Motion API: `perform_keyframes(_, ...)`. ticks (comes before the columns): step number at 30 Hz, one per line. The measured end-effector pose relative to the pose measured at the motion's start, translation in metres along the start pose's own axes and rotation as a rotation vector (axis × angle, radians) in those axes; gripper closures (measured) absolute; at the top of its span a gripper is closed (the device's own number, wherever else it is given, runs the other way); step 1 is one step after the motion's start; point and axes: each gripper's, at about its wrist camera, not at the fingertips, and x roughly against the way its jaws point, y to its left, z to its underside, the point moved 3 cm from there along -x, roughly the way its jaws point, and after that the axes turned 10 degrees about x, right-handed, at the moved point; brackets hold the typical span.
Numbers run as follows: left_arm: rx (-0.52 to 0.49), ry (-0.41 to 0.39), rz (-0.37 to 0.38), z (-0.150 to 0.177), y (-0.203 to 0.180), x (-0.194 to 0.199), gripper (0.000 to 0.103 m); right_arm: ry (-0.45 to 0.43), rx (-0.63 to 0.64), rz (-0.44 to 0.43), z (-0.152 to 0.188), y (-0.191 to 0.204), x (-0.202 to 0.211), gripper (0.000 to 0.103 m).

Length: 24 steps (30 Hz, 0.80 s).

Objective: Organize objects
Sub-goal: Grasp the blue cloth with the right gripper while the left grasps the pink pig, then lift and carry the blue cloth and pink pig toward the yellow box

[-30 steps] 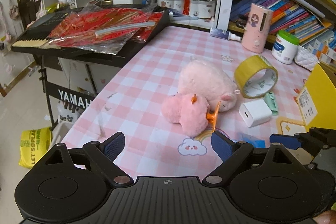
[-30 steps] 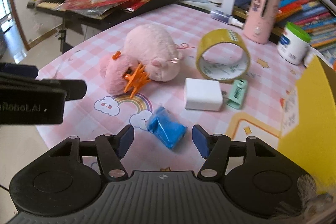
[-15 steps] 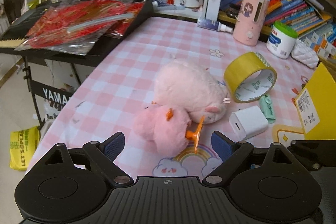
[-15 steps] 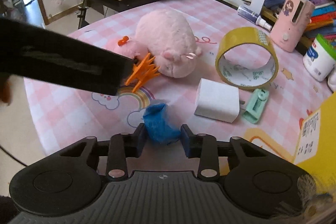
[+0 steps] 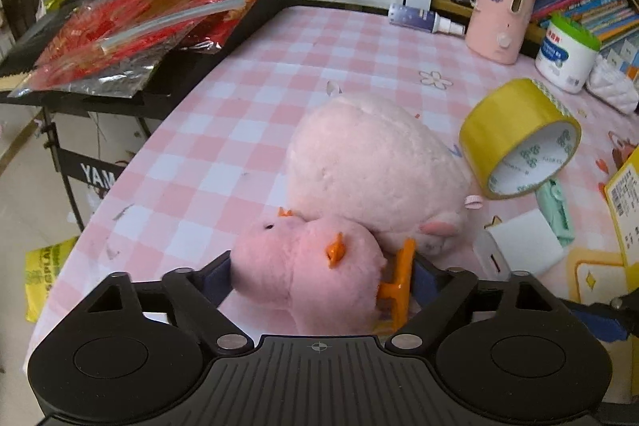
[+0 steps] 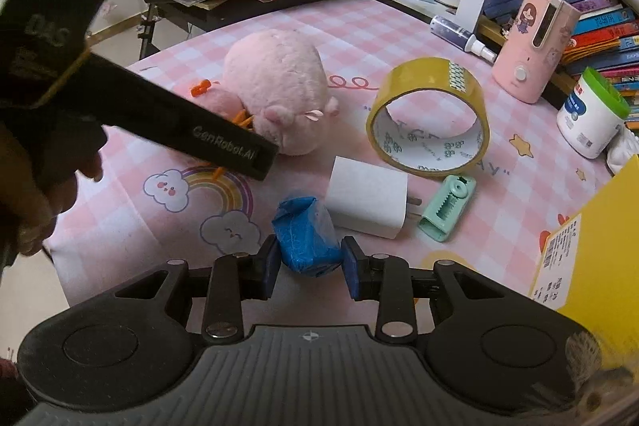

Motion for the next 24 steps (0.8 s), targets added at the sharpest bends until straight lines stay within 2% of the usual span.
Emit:
perform_keyframes(5, 0.003, -0.011, 0.022, 0.000, 0.002, 0.007, 0.021, -0.007, -0.015, 0.006, -0.001, 0.001, 0.003, 0.073)
perform_keyframes(14, 0.040, -0.067, 0.106, 0.005, 0.010, 0.054, 0.020, -0.016, -0.081, 0.039, -0.002, 0.004, 0.013, 0.073)
perform_keyframes(24, 0.024, -0.096, 0.163, 0.030, 0.024, 0.101, 0.020, -0.051, -0.161, 0.083, 0.002, 0.017, 0.043, 0.073)
